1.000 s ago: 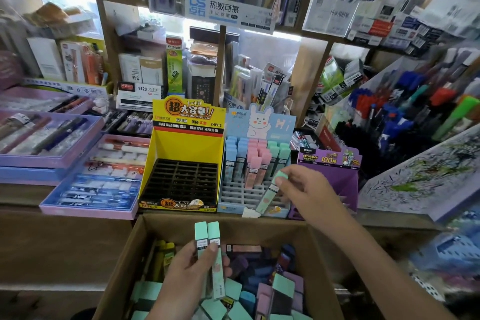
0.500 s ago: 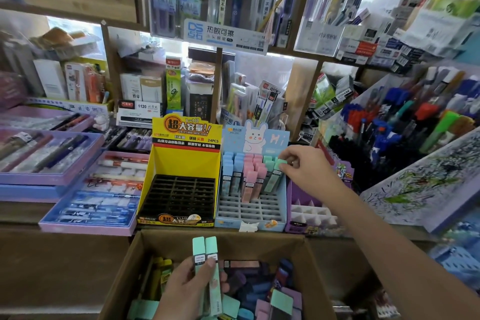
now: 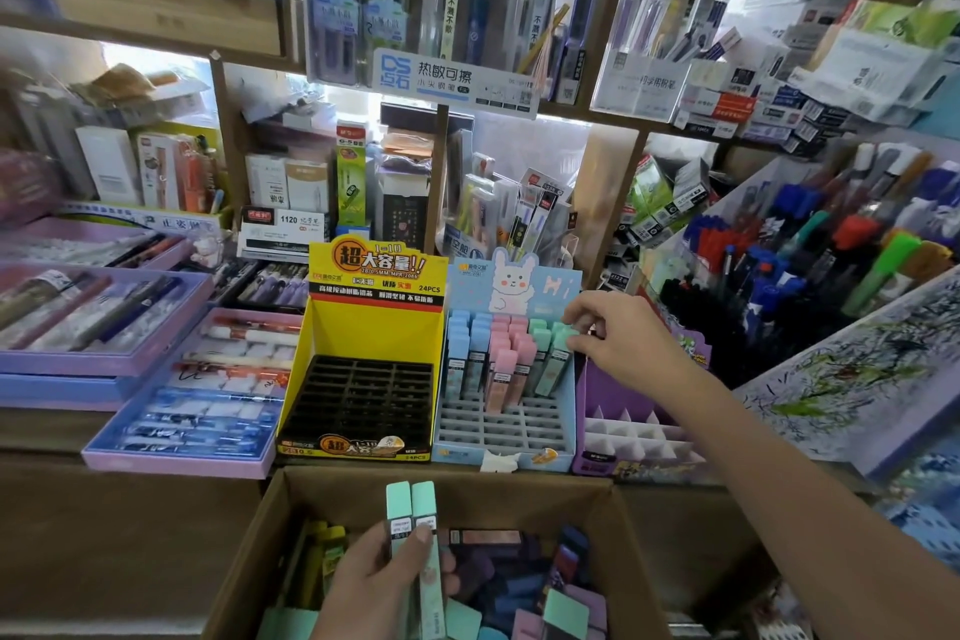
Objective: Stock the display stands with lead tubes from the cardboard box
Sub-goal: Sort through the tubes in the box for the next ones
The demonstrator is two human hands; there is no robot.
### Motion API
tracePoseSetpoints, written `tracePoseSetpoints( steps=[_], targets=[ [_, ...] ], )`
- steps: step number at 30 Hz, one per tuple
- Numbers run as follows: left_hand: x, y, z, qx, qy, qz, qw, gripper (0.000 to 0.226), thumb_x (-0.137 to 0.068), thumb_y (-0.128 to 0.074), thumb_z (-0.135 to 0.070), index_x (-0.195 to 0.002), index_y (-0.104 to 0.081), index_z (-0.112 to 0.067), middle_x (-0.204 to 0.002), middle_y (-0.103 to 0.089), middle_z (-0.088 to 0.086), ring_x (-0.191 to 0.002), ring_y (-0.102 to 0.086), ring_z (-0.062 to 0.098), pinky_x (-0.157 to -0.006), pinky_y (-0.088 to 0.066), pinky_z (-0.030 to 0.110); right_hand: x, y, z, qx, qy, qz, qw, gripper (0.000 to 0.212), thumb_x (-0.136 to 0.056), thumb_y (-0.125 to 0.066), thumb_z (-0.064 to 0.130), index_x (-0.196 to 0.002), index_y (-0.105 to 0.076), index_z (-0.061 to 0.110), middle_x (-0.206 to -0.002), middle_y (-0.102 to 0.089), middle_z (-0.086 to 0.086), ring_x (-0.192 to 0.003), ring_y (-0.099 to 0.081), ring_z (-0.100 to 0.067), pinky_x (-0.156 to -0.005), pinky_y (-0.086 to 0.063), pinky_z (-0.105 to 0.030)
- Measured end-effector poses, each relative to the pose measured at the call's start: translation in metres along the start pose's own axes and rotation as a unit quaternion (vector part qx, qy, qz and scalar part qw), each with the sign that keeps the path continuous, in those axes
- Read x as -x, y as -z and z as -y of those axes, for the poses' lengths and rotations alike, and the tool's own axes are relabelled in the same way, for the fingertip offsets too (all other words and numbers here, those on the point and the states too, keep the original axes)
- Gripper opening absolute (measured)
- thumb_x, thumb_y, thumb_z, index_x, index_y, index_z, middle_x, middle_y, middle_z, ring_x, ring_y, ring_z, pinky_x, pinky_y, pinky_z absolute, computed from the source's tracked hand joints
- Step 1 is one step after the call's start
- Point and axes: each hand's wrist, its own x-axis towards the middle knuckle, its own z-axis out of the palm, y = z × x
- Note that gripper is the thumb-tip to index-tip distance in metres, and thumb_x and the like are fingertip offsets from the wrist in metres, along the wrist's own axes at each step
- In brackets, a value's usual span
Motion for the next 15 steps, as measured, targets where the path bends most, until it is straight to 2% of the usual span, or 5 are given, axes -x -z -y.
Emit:
tracePoseSetpoints(
  steps=[5,7,10,13,15],
  targets=[
    [-0.0023,0.0004,0.0018,0.004,0.005,-0.004,1.000,0.013,-0.097,-0.062,-0.007,-0.102,-0.072,-0.001,-0.083,-0.073,0.029,-0.061,-0.074,0.031,-0.049,-0.057,0.025,-0.0007,0.0028,-0.0002,0.012,0.016,0.005,1.000,0.012,-0.085,-0.081,0.011,-0.087,-0.071,0.018,-0.080,-0.061,0.015,-0.072,-0.051,0.018,-0.061,-0.037,-0.002],
    [-0.0039,0.0006,0.0029,0.005,0.008,-0.010,1.000,0.014,-0.096,-0.062,-0.008,-0.103,-0.071,0.000,-0.083,-0.073,0.030,-0.062,-0.073,0.032,-0.051,-0.058,0.028,-0.0009,0.0030,-0.0001,0.017,0.016,0.007,1.000,0.011,-0.086,-0.081,0.012,-0.085,-0.072,0.019,-0.079,-0.060,0.017,-0.074,-0.053,0.014,-0.062,-0.039,-0.006],
    [-0.0048,0.0009,0.0040,0.000,0.014,-0.018,1.000,0.015,-0.097,-0.062,-0.011,-0.104,-0.072,-0.003,-0.082,-0.074,0.027,-0.065,-0.074,0.033,-0.054,-0.059,0.029,-0.0014,0.0010,-0.0014,0.028,0.010,0.016,0.999,0.008,-0.088,-0.080,0.013,-0.086,-0.073,0.016,-0.080,-0.058,0.018,-0.073,-0.053,0.003,-0.063,-0.035,-0.012],
    [-0.0047,-0.0003,0.0035,-0.005,0.014,-0.032,0.999,0.012,-0.096,-0.063,-0.012,-0.101,-0.073,-0.006,-0.077,-0.076,0.019,-0.062,-0.074,0.026,-0.050,-0.056,0.023,-0.0028,-0.0027,-0.0026,0.043,0.024,0.016,0.999,0.001,-0.089,-0.078,0.012,-0.089,-0.078,0.013,-0.079,-0.056,0.019,-0.077,-0.051,0.002,-0.074,-0.042,-0.024],
    [-0.0041,-0.0010,0.0032,-0.013,0.011,-0.043,0.999,0.009,-0.095,-0.064,-0.013,-0.098,-0.072,-0.011,-0.072,-0.077,0.008,-0.057,-0.073,0.016,-0.045,-0.052,0.015,-0.0039,-0.0052,-0.0032,0.065,0.038,0.024,0.997,0.005,-0.091,-0.076,0.011,-0.091,-0.080,0.012,-0.078,-0.058,0.020,-0.077,-0.051,0.002,-0.074,-0.046,-0.025]
  ],
)
